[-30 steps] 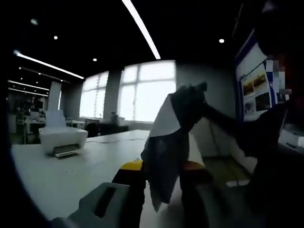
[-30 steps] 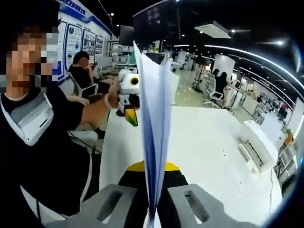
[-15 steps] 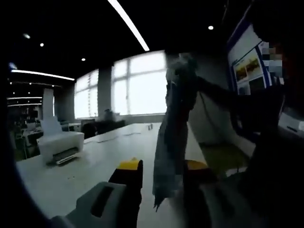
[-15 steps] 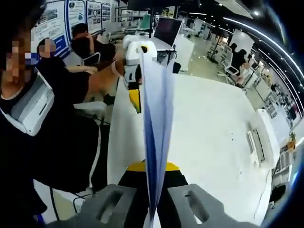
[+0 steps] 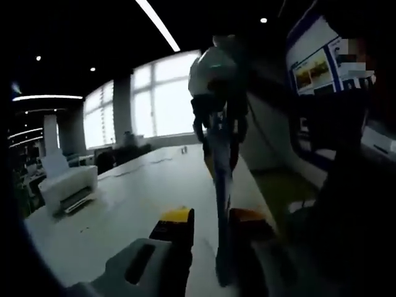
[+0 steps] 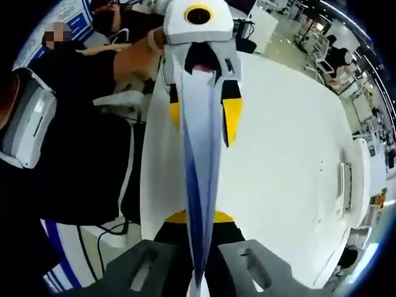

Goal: Organize the stack of printing papers by aligning and flattening the scattered papers on the table

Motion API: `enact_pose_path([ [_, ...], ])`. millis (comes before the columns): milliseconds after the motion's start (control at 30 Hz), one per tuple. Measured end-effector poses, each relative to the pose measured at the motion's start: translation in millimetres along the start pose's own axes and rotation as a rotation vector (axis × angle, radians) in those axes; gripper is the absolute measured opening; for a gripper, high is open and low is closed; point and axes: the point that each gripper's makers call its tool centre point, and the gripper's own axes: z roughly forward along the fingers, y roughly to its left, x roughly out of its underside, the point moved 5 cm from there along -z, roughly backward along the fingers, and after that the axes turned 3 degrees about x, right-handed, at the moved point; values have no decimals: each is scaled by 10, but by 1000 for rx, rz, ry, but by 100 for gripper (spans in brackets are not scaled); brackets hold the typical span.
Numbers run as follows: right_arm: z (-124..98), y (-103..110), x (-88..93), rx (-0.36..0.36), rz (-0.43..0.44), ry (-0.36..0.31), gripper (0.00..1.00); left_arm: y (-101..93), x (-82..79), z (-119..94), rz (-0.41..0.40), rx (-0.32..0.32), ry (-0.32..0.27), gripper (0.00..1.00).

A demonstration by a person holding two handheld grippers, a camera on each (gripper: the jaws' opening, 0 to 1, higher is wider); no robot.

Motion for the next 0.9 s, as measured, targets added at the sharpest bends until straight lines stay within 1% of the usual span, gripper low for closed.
enact_pose_path([
  [100,57,25,-28,-9,-3,31,0,-15,28,16,-8,15,-1,22],
  [167,107,53,-79,-16,-5,54,0,-17,66,30,-13,15,8,21],
  [267,144,88,-131,-22,-15,71,0,-49,110,20,-19,33,6,11],
  [400,156,91,-147,-17,-13,90,0,-79,140,10,-32,45,-10,6],
  [467,161,83,-146,-13,-16,89,0,-92,150,4,-25,39,-29,6],
  [500,170,62,-147,-1,-29,82,0,-99,160,-2,-24,40,-37,6],
  [533,176,59,-143,2,-10,70,0,-101,172,-8,-23,40,-46,6],
  [567,184,87,-137,-17,11,58,0,-103,178,-8,-20,39,-57,6],
  [633,200,74,-117,-7,3,28,0,-114,212,-12,-32,45,-80,6],
  [700,197,85,-90,-14,11,-4,0,-112,236,-12,-32,44,-95,6],
  [733,192,65,-77,-3,9,-28,3,-120,249,-10,-34,47,-98,6],
  [767,181,54,-34,4,14,-38,5,-125,259,-9,-32,46,-100,6],
  [800,167,42,17,6,25,-43,6,-132,271,-16,-29,46,-101,6],
  [833,153,34,62,12,48,-63,9,-139,282,-27,-27,48,-105,6],
  [867,132,19,111,20,75,-114,12,-141,292,-42,-30,48,-110,6],
  [900,119,21,152,17,90,-131,13,-140,306,-60,-33,46,-115,6],
])
